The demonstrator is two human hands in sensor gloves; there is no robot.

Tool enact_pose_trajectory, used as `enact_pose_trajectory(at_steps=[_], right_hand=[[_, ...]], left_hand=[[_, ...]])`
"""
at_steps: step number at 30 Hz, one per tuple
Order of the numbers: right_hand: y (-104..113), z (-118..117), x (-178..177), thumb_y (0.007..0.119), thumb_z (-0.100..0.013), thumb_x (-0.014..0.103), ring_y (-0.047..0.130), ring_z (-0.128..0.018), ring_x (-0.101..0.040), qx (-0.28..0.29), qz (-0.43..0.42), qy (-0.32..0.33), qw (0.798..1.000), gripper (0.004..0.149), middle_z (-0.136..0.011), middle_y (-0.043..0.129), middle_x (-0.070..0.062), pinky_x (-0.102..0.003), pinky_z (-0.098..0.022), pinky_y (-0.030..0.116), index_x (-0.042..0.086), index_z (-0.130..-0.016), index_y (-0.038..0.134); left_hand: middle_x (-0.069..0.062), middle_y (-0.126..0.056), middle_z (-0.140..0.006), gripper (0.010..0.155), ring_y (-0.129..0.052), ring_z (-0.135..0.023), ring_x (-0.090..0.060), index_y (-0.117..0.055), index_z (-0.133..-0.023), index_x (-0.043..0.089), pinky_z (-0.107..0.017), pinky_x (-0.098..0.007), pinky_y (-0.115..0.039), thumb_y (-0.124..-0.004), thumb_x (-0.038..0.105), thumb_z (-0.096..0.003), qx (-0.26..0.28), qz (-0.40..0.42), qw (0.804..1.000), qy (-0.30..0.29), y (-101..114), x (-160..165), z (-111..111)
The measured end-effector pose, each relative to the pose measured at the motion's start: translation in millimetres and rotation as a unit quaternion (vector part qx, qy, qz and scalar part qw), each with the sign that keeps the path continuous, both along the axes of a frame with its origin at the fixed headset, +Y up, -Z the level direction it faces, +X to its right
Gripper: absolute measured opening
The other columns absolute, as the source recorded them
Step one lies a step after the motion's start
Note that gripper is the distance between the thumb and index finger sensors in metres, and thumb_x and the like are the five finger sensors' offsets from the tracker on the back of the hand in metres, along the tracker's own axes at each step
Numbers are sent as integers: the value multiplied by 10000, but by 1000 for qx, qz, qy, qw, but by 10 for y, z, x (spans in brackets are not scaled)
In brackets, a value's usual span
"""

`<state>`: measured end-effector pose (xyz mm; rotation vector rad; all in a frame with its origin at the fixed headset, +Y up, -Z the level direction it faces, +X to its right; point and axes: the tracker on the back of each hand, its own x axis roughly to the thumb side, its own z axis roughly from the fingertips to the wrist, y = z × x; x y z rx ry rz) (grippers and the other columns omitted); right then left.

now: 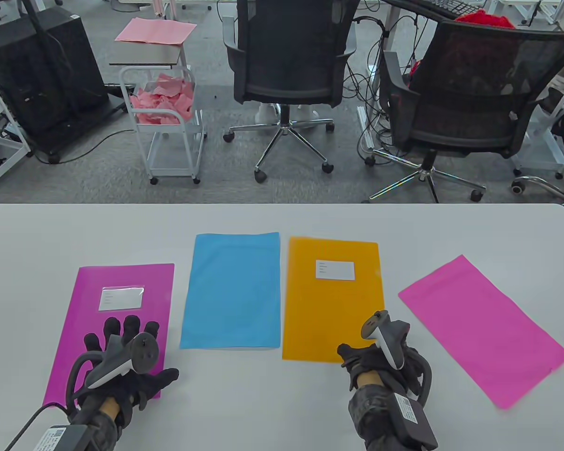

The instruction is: Insert cardstock into L-shaped folders

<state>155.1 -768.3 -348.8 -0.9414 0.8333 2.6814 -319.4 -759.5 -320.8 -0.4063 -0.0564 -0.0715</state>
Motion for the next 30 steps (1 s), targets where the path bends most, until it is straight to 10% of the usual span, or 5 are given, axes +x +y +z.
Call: enact_pose_trajectory(at_steps=[14,17,22,26,30], right_hand=[[-33,-135,2,854,-338,399,894,-370,-282,123,-77,-82,986,980,-654,653,-269,-328,-186,854,-57,-879,176],[5,-53,255,839,-345,309,924,-251,-226,278,-199,-168,925,793,-563,775,-210,-303,-88,855,-15,-881,352],[396,-43,525,826,-356,282,908,-265,-290,452,-417,-96,783,689,-603,774,-217,-363,-110,831,46,-880,447],[617,-62,569,833,-351,294,915,-252,-293,389,-534,32,750,666,-591,800,-217,-364,-99,832,61,-881,504],[563,-67,456,829,-371,335,920,-261,-267,223,-572,179,769,645,-595,817,-190,-348,-114,837,90,-891,534]], left_hand=[[-162,78,-1105,1031,8,-1007,-564,53,-1023,309,-582,-792,-85,-468,887,-347,14,18,999,-25,68,144,24],[-165,60,-1111,1030,-10,-1013,-563,38,-1028,307,-595,-789,-101,-479,882,-348,28,39,998,-33,99,156,36],[-168,-81,-1148,1026,-218,-1071,-555,-18,-1042,294,-670,-772,-257,-505,870,-346,65,74,994,-53,123,217,34],[-155,-297,-1158,1027,-534,-1068,-500,-96,-1053,251,-698,-721,-456,-529,853,-343,111,140,982,-54,232,245,55],[-158,-383,-1143,1015,-642,-1038,-468,-148,-1056,220,-690,-699,-521,-549,830,-352,165,232,957,-48,436,260,102]])
